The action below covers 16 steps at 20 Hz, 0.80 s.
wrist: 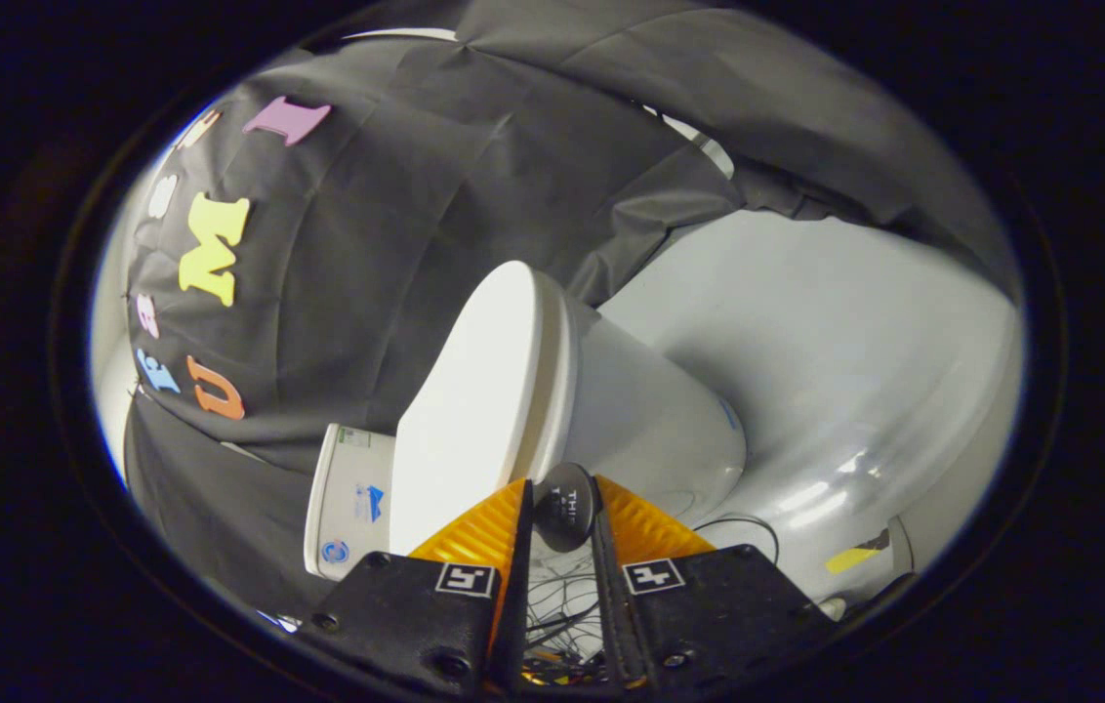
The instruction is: Open the toilet lid.
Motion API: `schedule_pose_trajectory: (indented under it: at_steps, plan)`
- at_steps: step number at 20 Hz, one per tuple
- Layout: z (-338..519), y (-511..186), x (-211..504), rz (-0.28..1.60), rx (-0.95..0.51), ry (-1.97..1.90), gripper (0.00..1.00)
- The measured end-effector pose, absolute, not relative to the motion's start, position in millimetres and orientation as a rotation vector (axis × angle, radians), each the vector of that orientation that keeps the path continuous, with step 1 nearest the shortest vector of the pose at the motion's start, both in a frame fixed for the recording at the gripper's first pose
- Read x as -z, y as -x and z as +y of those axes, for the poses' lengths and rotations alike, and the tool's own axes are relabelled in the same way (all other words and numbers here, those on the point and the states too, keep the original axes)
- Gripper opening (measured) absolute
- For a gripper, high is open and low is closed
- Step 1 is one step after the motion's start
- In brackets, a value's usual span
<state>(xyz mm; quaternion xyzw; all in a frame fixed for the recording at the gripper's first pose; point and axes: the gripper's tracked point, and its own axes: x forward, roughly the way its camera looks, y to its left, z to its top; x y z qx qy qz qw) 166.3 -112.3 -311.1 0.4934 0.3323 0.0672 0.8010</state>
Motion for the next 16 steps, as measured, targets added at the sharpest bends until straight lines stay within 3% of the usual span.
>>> schedule_pose_trajectory:
  at_steps: [2, 3, 7, 16]
  plan:
    - [-112, -165, 307, 0.704, -0.148, -1.103, 0.28]
    - [-113, -166, 305, 0.704, -0.155, -1.127, 0.2]
    - [-110, -167, 302, 0.696, -0.175, -1.175, 0.09]
    - [-104, -167, 287, 0.733, -0.107, -1.073, 0.05]
